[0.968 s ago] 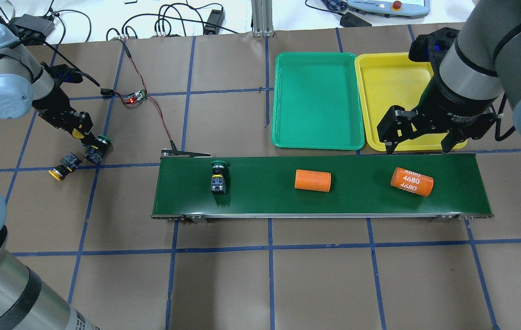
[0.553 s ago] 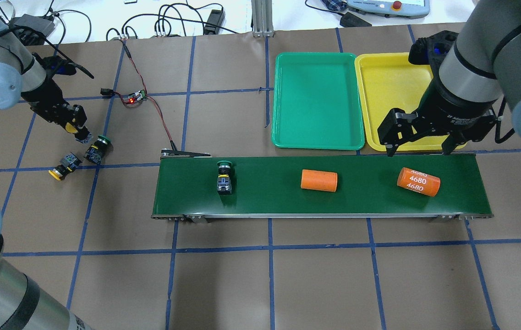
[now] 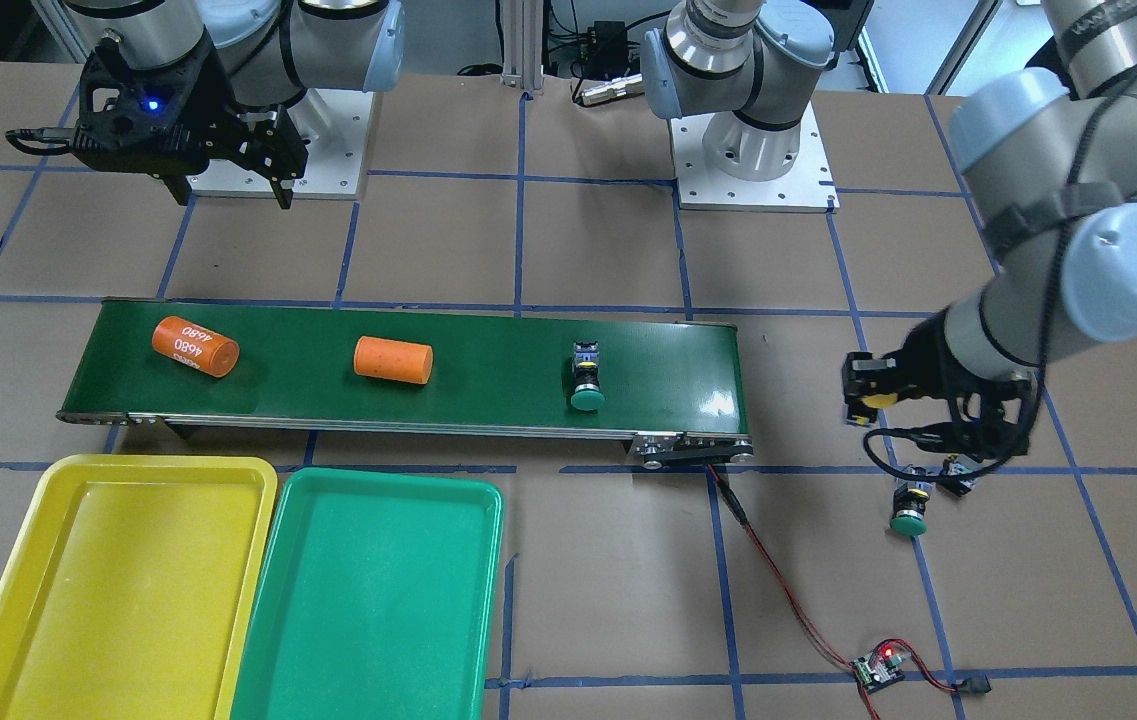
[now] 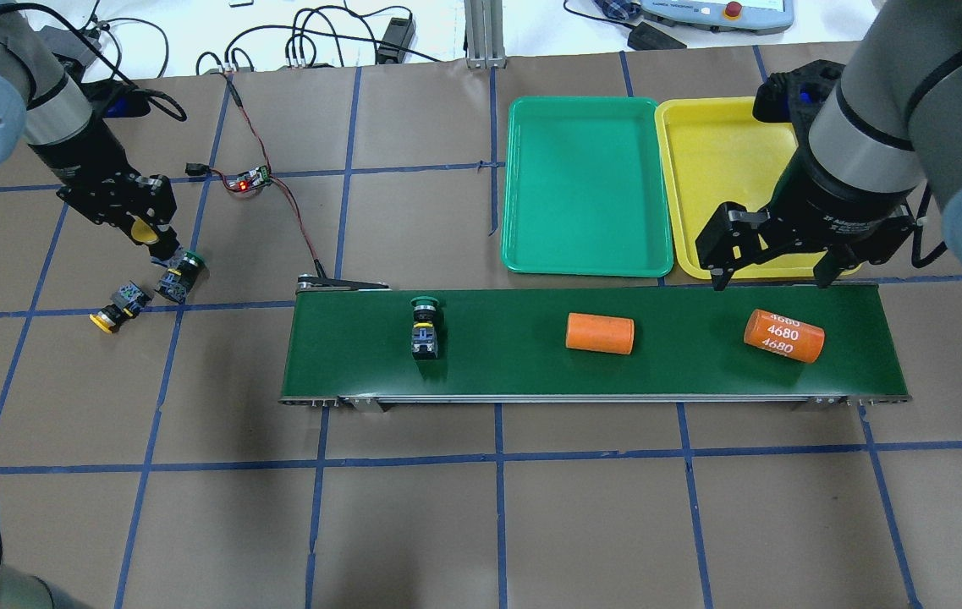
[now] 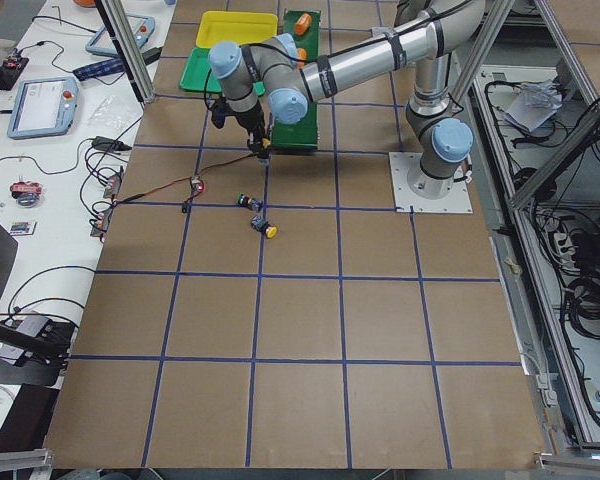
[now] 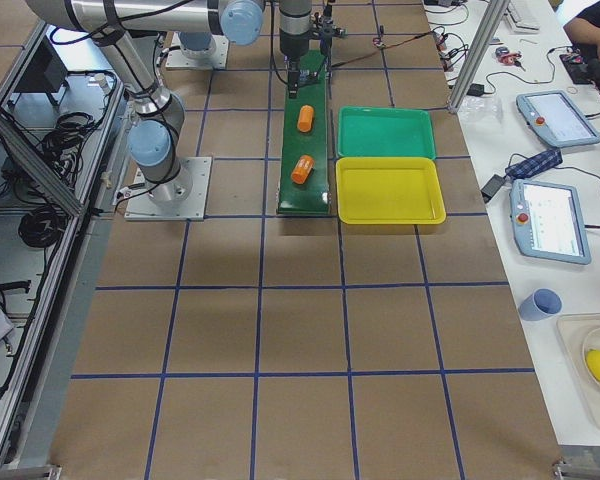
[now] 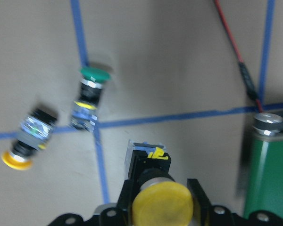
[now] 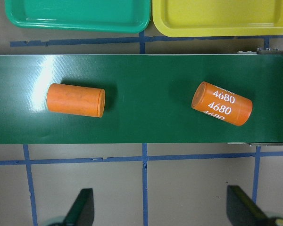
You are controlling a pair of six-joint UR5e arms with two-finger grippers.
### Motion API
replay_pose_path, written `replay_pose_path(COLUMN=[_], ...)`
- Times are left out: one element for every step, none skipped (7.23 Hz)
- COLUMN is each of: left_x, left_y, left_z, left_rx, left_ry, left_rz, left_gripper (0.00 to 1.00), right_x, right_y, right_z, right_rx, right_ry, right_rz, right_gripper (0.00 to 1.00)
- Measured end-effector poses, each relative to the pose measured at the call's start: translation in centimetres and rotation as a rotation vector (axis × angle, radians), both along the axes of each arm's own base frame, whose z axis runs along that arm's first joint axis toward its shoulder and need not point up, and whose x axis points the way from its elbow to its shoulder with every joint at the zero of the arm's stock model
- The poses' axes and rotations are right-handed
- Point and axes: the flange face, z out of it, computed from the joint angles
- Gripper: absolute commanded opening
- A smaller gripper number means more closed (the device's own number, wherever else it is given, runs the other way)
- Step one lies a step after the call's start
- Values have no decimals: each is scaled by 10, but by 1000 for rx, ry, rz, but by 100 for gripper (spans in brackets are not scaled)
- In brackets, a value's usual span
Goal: Sort buttons by color to trays
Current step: 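Carry the yellow-capped button onto the belt and release it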
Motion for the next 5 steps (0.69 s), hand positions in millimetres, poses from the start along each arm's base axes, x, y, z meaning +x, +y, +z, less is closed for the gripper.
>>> replay_pose_path(left_x=[-48, -95, -128, -144, -150], left_y=[25, 46, 59, 65, 67], left_z=[-8, -17, -27, -37, -42], left_rx=[20, 8, -22, -34, -47], left_ry=[-33, -66, -84, -103, -136], left_rz=[59, 89, 94, 100, 105], left_gripper=[0, 0, 0, 0, 0], right_x=[0, 1, 1, 1, 2], right_y=[0, 0, -1, -1, -1], right_z=[0, 0, 1, 1, 1], right_rx=[0, -5, -10, -11, -13], right_ry=[-2, -8, -10, -12, -14], right_rz=[-3, -7, -5, -3, -2], right_gripper=[100, 100, 100, 100, 100])
